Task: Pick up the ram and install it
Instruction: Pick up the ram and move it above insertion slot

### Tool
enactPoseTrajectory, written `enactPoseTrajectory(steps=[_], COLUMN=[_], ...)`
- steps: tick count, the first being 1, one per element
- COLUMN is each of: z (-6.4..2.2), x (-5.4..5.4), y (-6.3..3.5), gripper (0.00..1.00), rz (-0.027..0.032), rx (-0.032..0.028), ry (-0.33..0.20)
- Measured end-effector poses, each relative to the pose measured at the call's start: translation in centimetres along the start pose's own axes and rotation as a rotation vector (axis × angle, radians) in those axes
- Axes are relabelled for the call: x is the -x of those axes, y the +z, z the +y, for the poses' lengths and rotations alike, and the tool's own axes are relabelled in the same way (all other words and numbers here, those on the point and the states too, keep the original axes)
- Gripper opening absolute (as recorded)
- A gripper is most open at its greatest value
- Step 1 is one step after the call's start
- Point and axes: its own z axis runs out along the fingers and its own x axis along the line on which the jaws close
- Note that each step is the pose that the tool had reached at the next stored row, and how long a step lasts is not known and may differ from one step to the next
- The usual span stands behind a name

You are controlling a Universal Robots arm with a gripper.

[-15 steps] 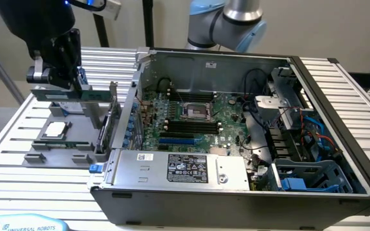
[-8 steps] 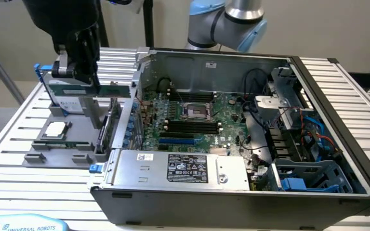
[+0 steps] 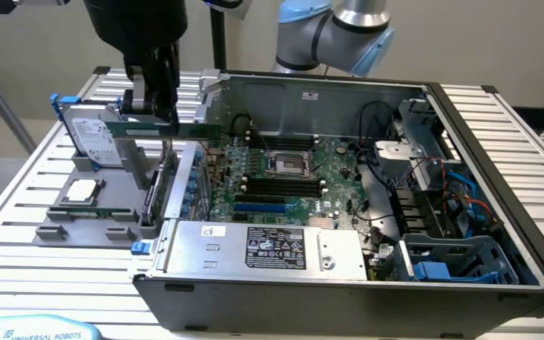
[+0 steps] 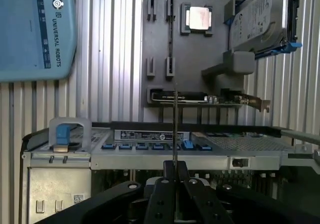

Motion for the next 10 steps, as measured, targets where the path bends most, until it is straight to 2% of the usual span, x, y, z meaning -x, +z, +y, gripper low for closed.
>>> enactPoseTrajectory(steps=[5,10], z=[-2.26,-4.54], x=[0.0,-0.1], y=[-0.04,0.01], gripper=[0.13,0.13], rz=[-0.0084,-0.0099], rx=[-0.0001,0.0000], ry=[0.000,0.000])
